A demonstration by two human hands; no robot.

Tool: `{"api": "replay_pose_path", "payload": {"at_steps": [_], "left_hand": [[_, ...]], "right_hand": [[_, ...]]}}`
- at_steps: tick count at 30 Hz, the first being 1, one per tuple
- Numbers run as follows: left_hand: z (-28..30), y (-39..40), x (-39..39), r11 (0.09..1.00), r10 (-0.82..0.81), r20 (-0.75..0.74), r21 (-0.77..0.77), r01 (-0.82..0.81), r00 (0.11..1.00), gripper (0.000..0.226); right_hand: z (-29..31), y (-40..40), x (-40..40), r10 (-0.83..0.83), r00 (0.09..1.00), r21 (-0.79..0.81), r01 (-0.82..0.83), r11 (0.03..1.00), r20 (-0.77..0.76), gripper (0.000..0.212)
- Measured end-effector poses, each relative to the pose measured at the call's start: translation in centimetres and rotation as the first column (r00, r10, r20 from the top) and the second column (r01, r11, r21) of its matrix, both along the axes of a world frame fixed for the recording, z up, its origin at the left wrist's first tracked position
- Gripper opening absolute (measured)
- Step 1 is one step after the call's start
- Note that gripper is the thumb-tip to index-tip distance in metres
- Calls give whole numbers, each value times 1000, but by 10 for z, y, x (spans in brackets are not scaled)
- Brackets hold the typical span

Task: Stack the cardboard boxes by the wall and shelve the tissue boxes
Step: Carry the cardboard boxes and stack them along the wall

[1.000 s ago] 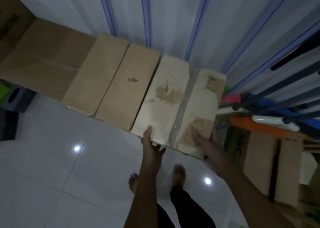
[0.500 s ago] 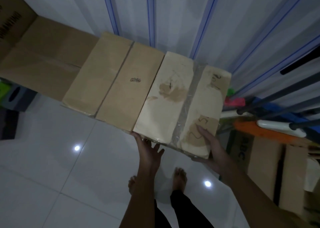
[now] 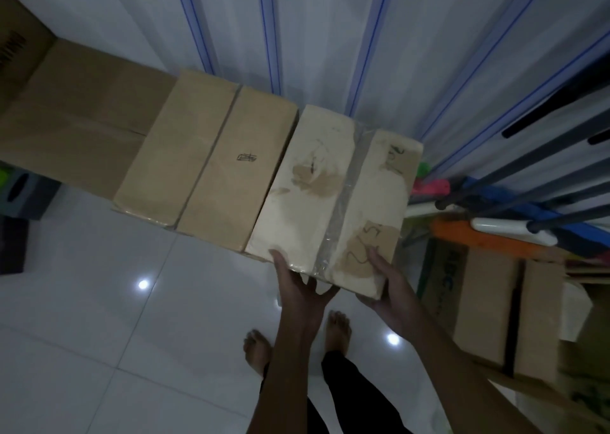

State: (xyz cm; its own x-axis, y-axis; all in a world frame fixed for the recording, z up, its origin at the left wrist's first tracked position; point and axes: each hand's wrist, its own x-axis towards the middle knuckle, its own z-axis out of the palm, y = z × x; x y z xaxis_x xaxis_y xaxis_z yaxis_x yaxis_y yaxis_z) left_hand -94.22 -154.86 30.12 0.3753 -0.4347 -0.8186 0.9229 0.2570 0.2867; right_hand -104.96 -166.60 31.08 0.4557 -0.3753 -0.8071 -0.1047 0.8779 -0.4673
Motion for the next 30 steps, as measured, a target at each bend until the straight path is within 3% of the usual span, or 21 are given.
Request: {"api": "replay_pose_path", "payload": {"at_steps": [4,9,18,22,23,25,28,30], "left_hand": [[10,4,-15,996,-78,66,58,74,995,91],[21,9,-16,980,-160,157,141,139,975,52],[32,4,9,913,-363,82,228,337,928,52],[32,5,12,823,-505,55,333,461,862,70],[35,8,12,763,-573,67,407,502,817,83],[39,21,12,599,-750,159,576,557,641,104],[51,60,16,332,-937,239,832,444,253,89],[61,92,28,264,-964,247,919,292,96,79]], "right_hand": [[7,0,-1,52,995,-16,-54,998,-84,50],[15,-3,1,124,973,-45,-135,990,-193,45],[18,-25,14,262,924,-47,-286,957,-279,42],[19,-28,16,356,815,-126,-455,881,-457,51],[22,-28,16,348,779,-191,-504,842,-521,52],[26,-26,19,255,732,-363,-570,737,-632,62],[32,4,25,114,693,-559,-656,507,-712,68],[36,46,33,86,675,-611,-708,354,-733,78]]}}
